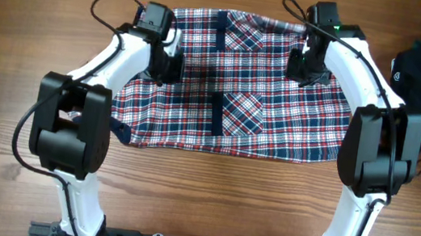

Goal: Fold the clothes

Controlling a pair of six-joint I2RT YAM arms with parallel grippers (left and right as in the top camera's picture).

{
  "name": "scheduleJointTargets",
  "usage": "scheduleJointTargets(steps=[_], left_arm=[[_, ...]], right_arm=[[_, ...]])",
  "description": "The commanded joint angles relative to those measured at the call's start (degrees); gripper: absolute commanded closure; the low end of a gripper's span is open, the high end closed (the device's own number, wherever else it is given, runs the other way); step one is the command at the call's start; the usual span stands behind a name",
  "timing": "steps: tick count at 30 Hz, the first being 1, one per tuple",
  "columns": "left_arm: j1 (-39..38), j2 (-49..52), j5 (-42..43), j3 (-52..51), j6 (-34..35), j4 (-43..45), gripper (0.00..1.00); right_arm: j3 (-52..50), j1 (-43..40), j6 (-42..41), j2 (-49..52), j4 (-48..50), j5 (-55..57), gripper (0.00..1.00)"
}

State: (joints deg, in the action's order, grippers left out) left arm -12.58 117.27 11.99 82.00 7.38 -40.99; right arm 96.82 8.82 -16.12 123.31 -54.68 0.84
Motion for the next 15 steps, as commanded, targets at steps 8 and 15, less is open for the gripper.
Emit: scheduleJointTargets(steps=[8,15], left_arm=[[-3.61,-4.57,1.49,-0.02,0.59,-13.27,0.96],[-3.61,-4.57,1.44,-0.02,0.52,-17.05,0.38]], right_arm=[[-2.71,-0.04,-5.86,-4.70,-9.75,2.10,0.96],[-4.76,-0.13,-6.36,-4.72,-8.85,2.56,0.55]])
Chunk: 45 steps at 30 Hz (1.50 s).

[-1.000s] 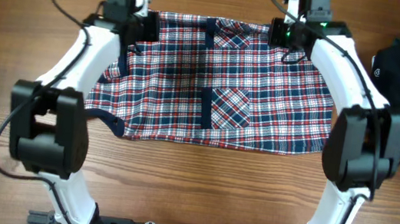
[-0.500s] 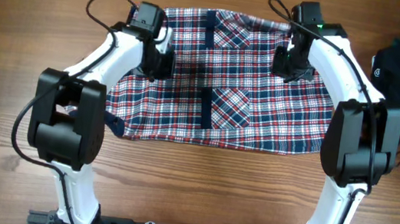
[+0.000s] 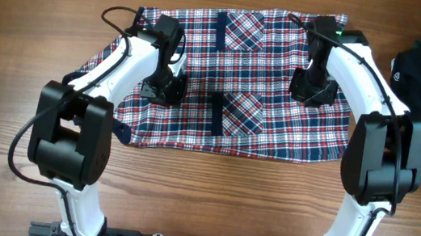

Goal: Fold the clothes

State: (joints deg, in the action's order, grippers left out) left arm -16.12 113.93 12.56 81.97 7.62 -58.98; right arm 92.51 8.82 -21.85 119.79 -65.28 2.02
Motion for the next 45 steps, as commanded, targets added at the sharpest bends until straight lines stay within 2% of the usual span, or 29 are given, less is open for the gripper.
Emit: scheduleJointTargets(steps=[1,2,3,5,8,10,23,30,36,40,43,45], left_arm=[[-0.07,-1.22,0.87,0.00,0.28,2.08,0.20],[-0.07,-1.22,0.87,0.00,0.28,2.78,0.12],[-0.07,-1.22,0.61,0.00,0.28,3.89,0.12],[-0.07,-1.22,0.02,0.00,0.28,5.18,0.01],[-0.07,-1.22,0.04,0.00,0.28,7.02,0.00],[-0.13,-1.22,0.04,0.00,0.28,8.50,0.00],[-0.13,-1.22,-0.22,0.00,0.26,10.01,0.00],[-0.13,-1.22,-0.63,0.00,0.26,9.99,0.00],[-0.13,-1.22,-1.11,0.00,0.26,10.01,0.00],[-0.13,-1.22,-2.38,0.00,0.28,9.99,0.00],[-0.13,-1.22,-3.85,0.00,0.33,9.97,0.00],[-0.11,-1.22,-4.94,0.00,0.42,9.92,0.00]], right_arm=[[-0.46,-0.31,-0.24,-1.18,4.42,2.12,0.16],[-0.46,-0.57,0.50,-1.18,6.73,2.78,0.00],[-0.46,-1.05,1.38,-1.18,9.68,2.73,0.00],[-0.46,-2.32,2.89,-1.11,13.29,3.02,0.00],[-0.46,-5.66,7.63,-1.07,18.60,1.66,0.00],[-0.59,-7.52,9.97,-0.98,19.45,-3.63,0.00],[-12.68,-7.78,7.30,-0.94,19.80,-1.36,0.01],[-13.03,-7.78,2.47,-0.94,14.56,2.54,0.00],[-13.03,-7.74,1.51,-1.03,13.70,4.15,0.00],[-13.03,-7.67,-2.99,-1.20,11.19,4.68,0.00],[-13.03,-7.61,-12.55,-2.51,8.04,7.43,0.00],[-13.03,-7.50,-12.66,-3.93,8.61,7.41,0.00]])
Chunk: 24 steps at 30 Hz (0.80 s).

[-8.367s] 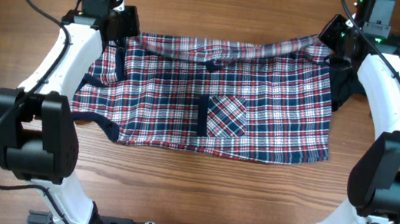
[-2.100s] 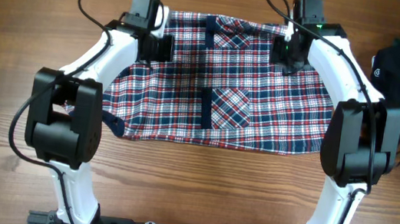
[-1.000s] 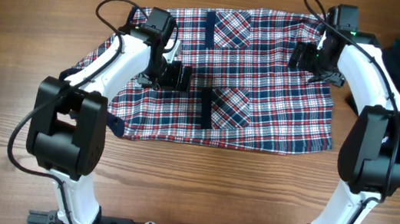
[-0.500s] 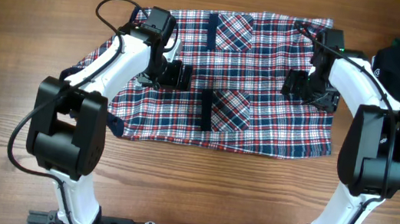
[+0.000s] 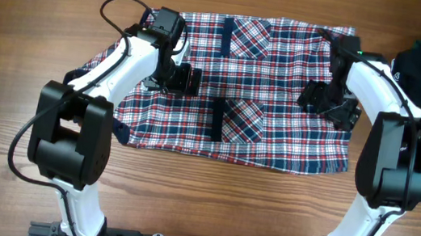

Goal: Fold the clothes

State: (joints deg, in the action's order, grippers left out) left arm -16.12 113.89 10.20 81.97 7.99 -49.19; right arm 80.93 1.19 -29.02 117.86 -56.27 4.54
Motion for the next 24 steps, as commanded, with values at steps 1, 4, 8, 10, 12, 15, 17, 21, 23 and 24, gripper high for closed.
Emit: scheduleJointTargets(steps=[1,4,8,10,12,15,17,21,23,24], left_arm=[[-0.13,-1.18,-2.58,0.00,0.46,-0.09,0.00],[-0.04,-1.18,-5.46,0.00,1.68,-2.10,0.00],[1.84,-1.18,-19.15,0.00,1.42,-2.27,0.00],[3.76,-1.18,-30.36,0.00,0.20,-1.31,0.00],[4.98,-1.18,-34.86,0.00,-3.74,-0.35,0.00],[7.39,-1.18,-36.26,0.00,-10.88,-0.04,0.00],[9.84,-1.18,-35.98,0.00,-12.72,0.50,0.01],[13.31,-1.16,-30.99,0.00,-19.41,2.62,0.08],[13.81,-1.09,-30.99,0.00,-21.86,3.19,0.10],[14.05,-1.07,-30.99,0.00,-24.52,3.43,0.10]], right_arm=[[-1.42,0.13,-5.31,-2.78,-0.13,4.87,0.00],[-1.42,0.13,0.26,-6.38,2.82,0.55,0.00],[-1.42,0.13,2.47,-11.96,6.14,-5.88,0.00],[-1.42,0.13,3.61,-13.79,6.78,-7.23,0.00],[-1.42,0.13,3.63,-13.86,6.73,-7.23,0.00],[-1.44,0.13,3.72,-13.84,6.56,-7.48,0.00],[-1.44,0.13,4.74,-13.84,6.67,-8.13,0.00],[-1.44,0.13,5.03,-13.84,6.75,-8.11,0.00],[-1.44,0.13,5.03,-13.84,6.95,-8.55,0.00],[-1.44,0.13,5.05,-13.84,7.13,-8.70,0.00]])
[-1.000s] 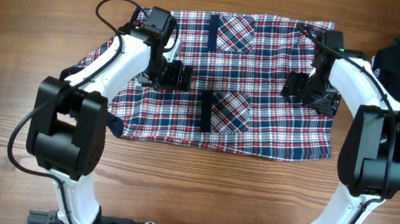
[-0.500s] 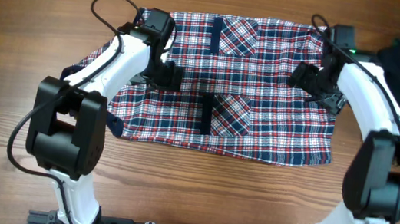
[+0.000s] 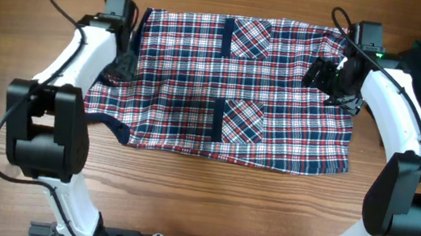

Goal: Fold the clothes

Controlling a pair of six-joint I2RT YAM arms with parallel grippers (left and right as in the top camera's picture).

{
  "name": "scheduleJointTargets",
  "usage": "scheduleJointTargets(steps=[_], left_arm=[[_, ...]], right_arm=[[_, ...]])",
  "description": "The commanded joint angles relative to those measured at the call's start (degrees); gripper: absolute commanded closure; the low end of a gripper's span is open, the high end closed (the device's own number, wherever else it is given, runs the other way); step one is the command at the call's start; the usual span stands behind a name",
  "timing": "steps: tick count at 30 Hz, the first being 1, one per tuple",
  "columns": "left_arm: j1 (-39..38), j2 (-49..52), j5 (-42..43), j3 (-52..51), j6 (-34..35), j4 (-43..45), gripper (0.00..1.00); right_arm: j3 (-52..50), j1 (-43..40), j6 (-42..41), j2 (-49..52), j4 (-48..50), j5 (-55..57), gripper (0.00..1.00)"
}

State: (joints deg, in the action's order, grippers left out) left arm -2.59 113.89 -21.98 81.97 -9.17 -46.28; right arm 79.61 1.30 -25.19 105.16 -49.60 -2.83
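A red, white and navy plaid garment (image 3: 231, 88) with two pockets and a navy strip lies spread flat across the wooden table. My left gripper (image 3: 122, 64) is at the garment's left edge, just below its top left corner. My right gripper (image 3: 328, 73) is low over the garment's upper right part, near the top right corner. The overhead view does not show how either gripper's fingers stand, or whether cloth is between them. A flap of the garment (image 3: 97, 99) sticks out at the lower left.
A pile of dark green and black clothing lies at the table's right edge, just beyond my right arm. Bare wooden table (image 3: 201, 190) runs along the front of the garment, and the arm bases stand at the bottom.
My left gripper has moved from the garment's upper middle-left out to its left edge. My right gripper has moved up from the middle right toward the top right corner. The lower left flap now shows.
Both grippers started near the garment's top corners, with the top edge rumpled and the right side narrow. They were then lower and further in on the cloth. Afterwards the garment lay wider and squarer, its right edge drawn outward. Now both grippers are back near the upper edges.
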Motion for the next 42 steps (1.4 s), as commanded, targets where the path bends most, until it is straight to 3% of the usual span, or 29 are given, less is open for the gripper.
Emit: scheduleJointTargets(steps=[1,13,24,28,35,42], left_arm=[[0.52,-1.07,1.42,0.00,-8.92,0.68,0.10],[-7.61,-5.20,1.53,0.00,-9.27,-2.64,0.05],[-4.04,-4.87,7.19,-0.02,-11.43,-4.15,0.12],[-4.04,-2.51,7.17,-0.02,-11.67,-3.58,0.15],[-4.02,0.26,4.13,-0.02,-11.02,-1.46,0.10],[-3.87,1.79,3.89,-0.02,-11.26,0.26,0.19]], right_arm=[[-0.13,0.02,1.20,-1.14,0.68,-1.60,0.00],[-0.13,0.02,1.25,-1.14,2.91,-2.19,0.00],[-0.13,0.17,1.42,-1.14,3.76,-2.40,0.00],[-0.13,0.00,1.40,-1.14,4.00,-2.62,0.00],[-0.13,0.00,1.66,-1.14,4.11,-2.62,0.00],[-0.13,0.00,1.88,-1.14,4.15,-2.60,0.00]])
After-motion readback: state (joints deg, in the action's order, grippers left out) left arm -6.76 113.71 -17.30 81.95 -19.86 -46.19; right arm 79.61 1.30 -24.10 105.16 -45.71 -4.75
